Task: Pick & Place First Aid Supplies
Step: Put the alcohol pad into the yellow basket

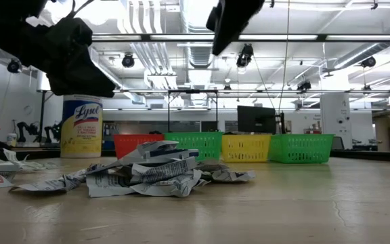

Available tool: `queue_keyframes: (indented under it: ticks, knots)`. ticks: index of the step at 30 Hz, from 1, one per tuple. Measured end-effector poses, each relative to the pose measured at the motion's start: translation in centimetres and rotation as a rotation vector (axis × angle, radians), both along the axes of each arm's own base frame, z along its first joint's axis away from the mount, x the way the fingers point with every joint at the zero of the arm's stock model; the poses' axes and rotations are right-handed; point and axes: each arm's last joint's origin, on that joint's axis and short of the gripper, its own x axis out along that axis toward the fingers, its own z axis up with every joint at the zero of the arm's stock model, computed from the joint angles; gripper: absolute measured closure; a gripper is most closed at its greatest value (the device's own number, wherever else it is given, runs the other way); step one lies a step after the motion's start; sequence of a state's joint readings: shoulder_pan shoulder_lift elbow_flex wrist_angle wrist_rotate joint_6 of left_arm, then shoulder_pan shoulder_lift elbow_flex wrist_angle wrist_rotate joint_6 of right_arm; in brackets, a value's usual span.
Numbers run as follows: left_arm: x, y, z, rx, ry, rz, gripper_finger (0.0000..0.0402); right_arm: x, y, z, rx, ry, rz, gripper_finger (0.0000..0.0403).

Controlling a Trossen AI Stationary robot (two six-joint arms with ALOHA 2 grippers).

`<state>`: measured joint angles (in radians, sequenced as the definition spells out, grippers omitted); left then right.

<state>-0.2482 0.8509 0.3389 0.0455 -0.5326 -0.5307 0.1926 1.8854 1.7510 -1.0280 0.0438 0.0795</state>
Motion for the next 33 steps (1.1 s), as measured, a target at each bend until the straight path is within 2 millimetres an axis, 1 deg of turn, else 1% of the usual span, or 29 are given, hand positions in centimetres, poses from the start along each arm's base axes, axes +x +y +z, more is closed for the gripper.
queue_keyframes:
  ticks: [5, 8, 10, 17, 21, 27, 33]
  knots:
    - [0.0, -0.2, 0.0, 0.006, 0.002, -0.017, 0.0271, 0.2, 1.1, 0.1, 0.016, -0.040, 0.028, 0.0312]
    - [-0.1, -0.5, 0.0, 0.007, 0.002, -0.032, 0.0271, 0.2, 1.3, 0.0, 0.079, -0.026, 0.025, 0.0313]
    - [-0.1, -0.7, 0.0, 0.007, 0.001, -0.046, 0.0271, 0.4, 1.5, -0.5, 0.120, -0.004, 0.015, 0.0313]
    - [-0.4, -1.7, 0.1, 0.010, -0.001, -0.105, 0.0271, 1.8, 2.7, -4.1, 0.135, 0.081, 0.016, 0.0298]
    - [-0.6, -2.0, 0.3, 0.016, -0.010, -0.128, 0.0271, 2.4, 2.8, -5.7, 0.132, 0.118, -0.008, 0.0278]
    - [-1.4, -2.2, 1.3, 0.033, -0.066, -0.167, 0.0271, 3.1, 2.9, -7.6, 0.126, 0.159, -0.026, 0.0248]
    - [-2.2, -2.3, 1.9, 0.042, -0.093, -0.202, 0.0271, 3.8, 2.9, -10.3, 0.085, 0.205, -0.046, 0.0234]
